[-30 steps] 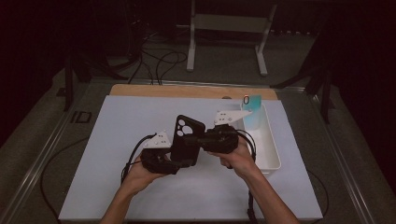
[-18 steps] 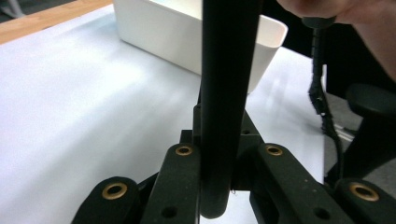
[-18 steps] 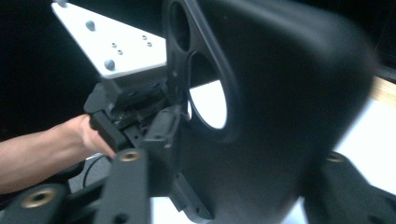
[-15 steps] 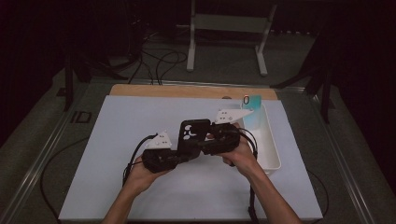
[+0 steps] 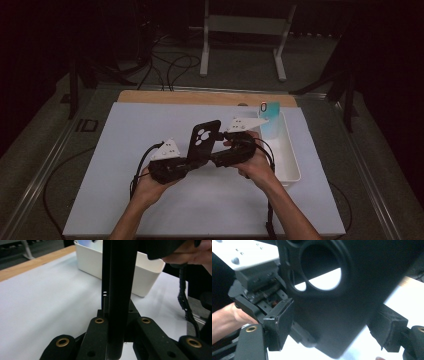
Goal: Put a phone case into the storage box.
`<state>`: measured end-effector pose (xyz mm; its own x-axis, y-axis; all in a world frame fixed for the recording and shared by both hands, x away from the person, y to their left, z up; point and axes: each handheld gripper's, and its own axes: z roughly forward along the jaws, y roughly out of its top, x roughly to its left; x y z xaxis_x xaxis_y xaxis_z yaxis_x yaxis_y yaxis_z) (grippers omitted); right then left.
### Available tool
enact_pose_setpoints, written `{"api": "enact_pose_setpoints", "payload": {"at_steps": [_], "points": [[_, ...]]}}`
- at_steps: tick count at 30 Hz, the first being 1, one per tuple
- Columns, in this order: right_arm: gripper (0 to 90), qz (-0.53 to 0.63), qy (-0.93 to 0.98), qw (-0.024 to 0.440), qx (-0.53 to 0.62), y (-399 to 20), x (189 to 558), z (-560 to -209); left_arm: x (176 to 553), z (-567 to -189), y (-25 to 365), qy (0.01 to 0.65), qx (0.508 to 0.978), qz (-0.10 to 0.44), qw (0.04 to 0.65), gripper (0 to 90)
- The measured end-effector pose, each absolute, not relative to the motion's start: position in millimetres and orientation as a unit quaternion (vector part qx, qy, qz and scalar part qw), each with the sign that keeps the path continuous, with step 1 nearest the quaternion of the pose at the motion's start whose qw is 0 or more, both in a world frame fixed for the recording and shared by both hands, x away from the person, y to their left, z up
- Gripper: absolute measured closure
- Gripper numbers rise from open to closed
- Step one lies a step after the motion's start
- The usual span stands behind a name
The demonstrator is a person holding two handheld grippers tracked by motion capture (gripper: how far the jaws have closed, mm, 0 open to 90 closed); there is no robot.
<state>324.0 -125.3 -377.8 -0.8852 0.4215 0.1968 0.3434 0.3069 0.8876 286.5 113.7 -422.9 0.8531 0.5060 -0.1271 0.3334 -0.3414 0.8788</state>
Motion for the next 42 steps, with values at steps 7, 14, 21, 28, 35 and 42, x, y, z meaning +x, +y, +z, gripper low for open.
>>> {"api": "enact_pose_setpoints", "payload": {"at_steps": [7, 14, 21, 28, 35, 42], "points": [[18.4, 0.538, 0.8, 0.047, 0.262, -130.1, 324.5, -378.6, 286.6, -422.7, 116.2, 0.269, 0.812, 0.101, 0.509, 85.7], [10.2, 0.532, 0.797, 0.054, 0.283, -130.3, 323.4, -378.1, 285.9, -422.7, 116.9, 0.278, 0.809, 0.116, 0.504, 85.6], [9.0, 0.532, 0.788, 0.064, 0.303, -129.2, 321.9, -374.6, 286.0, -424.3, 117.3, 0.295, 0.804, 0.133, 0.499, 85.6], [9.1, 0.536, 0.781, 0.072, 0.312, -124.4, 319.4, -367.9, 286.6, -427.4, 115.1, 0.296, 0.809, 0.135, 0.49, 85.6], [9.1, 0.55, 0.767, 0.075, 0.322, -120.4, 318.7, -360.7, 286.5, -429.9, 112.4, 0.296, 0.811, 0.136, 0.485, 85.6], [11.4, 0.553, 0.76, 0.084, 0.332, -111.7, 318.4, -353.0, 285.0, -433.3, 106.3, 0.29, 0.818, 0.137, 0.477, 85.5]]}}
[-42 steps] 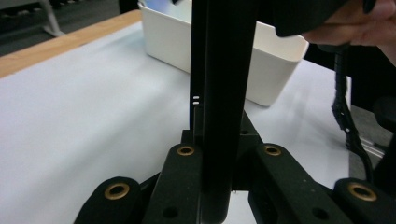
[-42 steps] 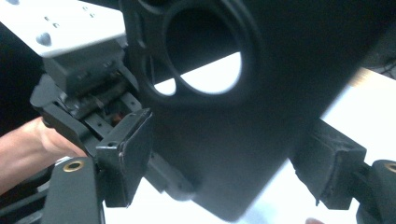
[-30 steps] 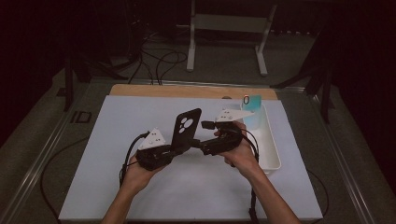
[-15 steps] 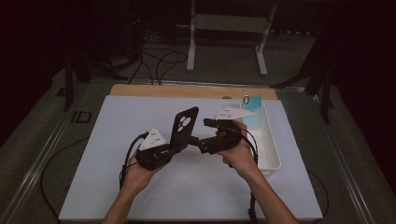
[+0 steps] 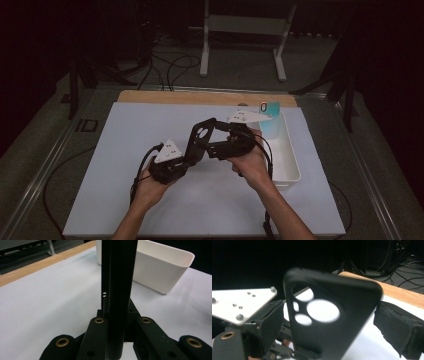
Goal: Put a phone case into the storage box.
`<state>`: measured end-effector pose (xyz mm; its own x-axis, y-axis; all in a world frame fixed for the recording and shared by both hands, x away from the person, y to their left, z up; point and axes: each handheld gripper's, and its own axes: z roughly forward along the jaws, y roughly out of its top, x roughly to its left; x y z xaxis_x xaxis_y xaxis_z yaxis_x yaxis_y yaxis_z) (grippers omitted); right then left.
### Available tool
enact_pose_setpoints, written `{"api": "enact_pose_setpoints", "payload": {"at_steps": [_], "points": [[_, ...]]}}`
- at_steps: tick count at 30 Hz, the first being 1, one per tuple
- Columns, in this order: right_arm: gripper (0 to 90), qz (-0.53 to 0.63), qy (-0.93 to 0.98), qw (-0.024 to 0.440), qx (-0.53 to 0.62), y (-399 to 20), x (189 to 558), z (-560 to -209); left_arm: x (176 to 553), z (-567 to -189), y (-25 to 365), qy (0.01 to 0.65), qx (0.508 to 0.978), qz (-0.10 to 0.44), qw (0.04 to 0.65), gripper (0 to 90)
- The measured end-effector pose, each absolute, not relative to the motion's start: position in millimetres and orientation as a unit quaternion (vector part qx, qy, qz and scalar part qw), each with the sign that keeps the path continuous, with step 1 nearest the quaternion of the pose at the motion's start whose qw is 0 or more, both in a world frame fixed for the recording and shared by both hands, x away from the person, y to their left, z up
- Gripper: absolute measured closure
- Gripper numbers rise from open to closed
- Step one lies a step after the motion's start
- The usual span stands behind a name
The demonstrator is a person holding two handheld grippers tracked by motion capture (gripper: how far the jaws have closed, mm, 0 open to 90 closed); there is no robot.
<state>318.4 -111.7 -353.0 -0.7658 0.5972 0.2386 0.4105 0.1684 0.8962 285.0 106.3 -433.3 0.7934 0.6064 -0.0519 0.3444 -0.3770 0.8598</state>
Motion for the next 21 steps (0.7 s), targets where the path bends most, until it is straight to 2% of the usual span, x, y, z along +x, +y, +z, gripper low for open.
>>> {"api": "enact_pose_setpoints", "payload": {"at_steps": [21], "points": [[13.8, 0.549, 0.759, 0.104, 0.333, -98.6, 316.2, -355.7, 280.5, -441.6, 89.7, 0.284, 0.827, 0.141, 0.465, 83.3]]}}
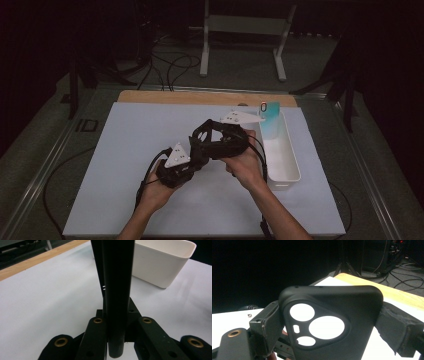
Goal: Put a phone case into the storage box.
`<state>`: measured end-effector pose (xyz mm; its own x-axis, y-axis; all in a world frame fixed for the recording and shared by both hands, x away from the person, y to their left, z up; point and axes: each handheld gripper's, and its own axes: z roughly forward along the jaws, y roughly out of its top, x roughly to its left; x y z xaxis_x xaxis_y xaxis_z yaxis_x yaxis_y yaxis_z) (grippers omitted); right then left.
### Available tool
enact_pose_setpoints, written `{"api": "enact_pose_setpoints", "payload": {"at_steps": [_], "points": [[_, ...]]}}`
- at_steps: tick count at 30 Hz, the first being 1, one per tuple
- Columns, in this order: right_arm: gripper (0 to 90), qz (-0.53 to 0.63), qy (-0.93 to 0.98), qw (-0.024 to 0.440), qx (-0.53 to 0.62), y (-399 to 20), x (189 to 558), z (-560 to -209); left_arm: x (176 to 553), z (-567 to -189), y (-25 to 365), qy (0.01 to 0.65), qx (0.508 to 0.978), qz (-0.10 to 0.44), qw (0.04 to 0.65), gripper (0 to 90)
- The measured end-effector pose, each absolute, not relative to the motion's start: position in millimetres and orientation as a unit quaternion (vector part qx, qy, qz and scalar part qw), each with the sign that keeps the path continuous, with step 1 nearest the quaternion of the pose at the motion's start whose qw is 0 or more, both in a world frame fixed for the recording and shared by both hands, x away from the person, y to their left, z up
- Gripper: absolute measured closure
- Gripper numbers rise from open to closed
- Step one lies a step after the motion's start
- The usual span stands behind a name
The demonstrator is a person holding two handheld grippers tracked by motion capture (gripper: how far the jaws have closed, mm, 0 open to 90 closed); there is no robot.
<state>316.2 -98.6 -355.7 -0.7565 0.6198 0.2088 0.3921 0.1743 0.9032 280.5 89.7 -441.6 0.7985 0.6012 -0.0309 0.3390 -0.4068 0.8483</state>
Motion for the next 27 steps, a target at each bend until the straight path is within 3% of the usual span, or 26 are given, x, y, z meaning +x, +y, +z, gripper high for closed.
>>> {"api": "enact_pose_setpoints", "payload": {"at_steps": [4, 13, 19, 27], "points": [[14.3, 0.551, 0.76, 0.104, 0.328, -98.4, 316.3, -356.6, 279.7, -441.0, 89.1, 0.275, 0.829, 0.132, 0.47, 74.6], [14.3, 0.542, 0.765, 0.108, 0.329, -100.6, 319.0, -360.2, 280.3, -434.5, 96.8, 0.293, 0.813, 0.138, 0.484, 29.0], [14.3, 0.54, 0.765, 0.113, 0.333, -103.7, 320.2, -359.0, 280.1, -432.4, 101.7, 0.311, 0.801, 0.148, 0.489, 6.3], [14.3, 0.537, 0.765, 0.124, 0.333, -108.4, 322.2, -357.5, 276.1, -432.1, 120.3, 0.325, 0.786, 0.196, 0.487, 0.7]]}}
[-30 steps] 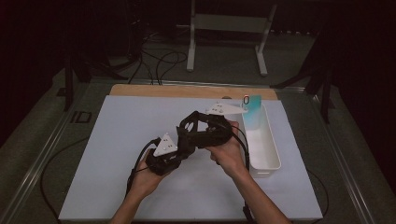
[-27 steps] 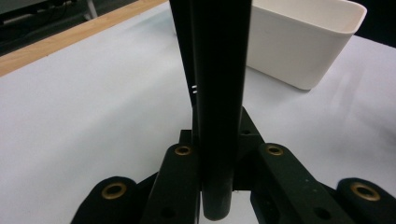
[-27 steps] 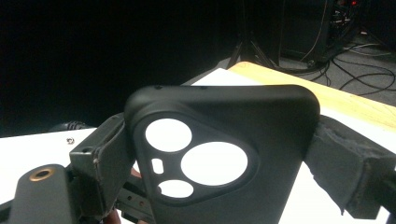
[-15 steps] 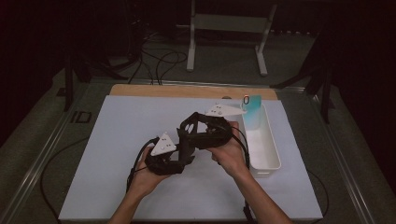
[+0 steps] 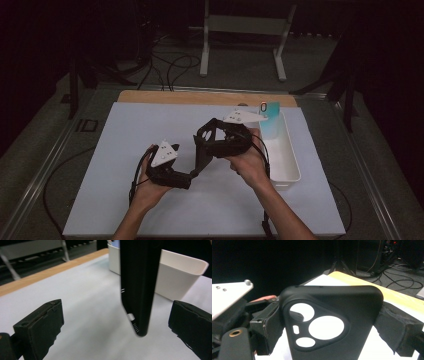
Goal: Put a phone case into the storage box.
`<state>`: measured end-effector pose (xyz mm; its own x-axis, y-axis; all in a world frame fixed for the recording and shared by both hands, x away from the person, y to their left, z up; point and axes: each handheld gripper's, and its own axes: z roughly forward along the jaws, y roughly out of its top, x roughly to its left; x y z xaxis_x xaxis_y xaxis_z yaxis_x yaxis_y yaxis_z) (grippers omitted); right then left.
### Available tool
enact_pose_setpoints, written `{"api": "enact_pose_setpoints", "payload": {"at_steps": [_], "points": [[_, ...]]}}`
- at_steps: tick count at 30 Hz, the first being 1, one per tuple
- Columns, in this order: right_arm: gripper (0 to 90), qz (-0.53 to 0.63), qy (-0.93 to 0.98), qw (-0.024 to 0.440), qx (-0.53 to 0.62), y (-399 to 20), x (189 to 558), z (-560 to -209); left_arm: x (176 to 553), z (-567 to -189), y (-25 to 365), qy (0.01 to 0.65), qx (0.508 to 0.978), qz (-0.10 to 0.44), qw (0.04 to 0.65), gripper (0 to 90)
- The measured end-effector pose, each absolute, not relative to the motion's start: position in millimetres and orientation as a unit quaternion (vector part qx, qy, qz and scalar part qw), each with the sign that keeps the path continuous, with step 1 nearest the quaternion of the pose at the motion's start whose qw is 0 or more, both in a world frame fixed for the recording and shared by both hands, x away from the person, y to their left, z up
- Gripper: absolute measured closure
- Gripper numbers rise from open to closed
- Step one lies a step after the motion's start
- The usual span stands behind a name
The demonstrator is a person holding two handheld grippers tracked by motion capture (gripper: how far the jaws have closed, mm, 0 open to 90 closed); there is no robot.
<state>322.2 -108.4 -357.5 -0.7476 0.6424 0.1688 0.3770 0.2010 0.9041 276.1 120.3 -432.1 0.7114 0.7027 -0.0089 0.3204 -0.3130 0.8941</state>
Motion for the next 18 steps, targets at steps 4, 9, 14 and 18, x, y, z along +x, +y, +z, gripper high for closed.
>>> {"api": "enact_pose_setpoints", "payload": {"at_steps": [4, 9, 14, 18], "points": [[14.3, 0.538, 0.763, 0.125, 0.336, -111.1, 323.6, -356.3, 275.3, -433.9, 134.2, 0.343, 0.768, 0.22, 0.494, 0.4], [14.3, 0.535, 0.764, 0.129, 0.337, -112.7, 323.9, -356.6, 273.1, -439.8, 149.1, 0.357, 0.755, 0.25, 0.489, 0.4], [14.3, 0.537, 0.762, 0.129, 0.339, -113.3, 324.2, -357.9, 270.2, -450.8, 160.7, 0.365, 0.753, 0.262, 0.48, 0.3], [14.3, 0.536, 0.762, 0.134, 0.339, -115.9, 324.9, -357.1, 265.8, -460.7, 169.9, 0.377, 0.749, 0.272, 0.473, 0.3]]}}
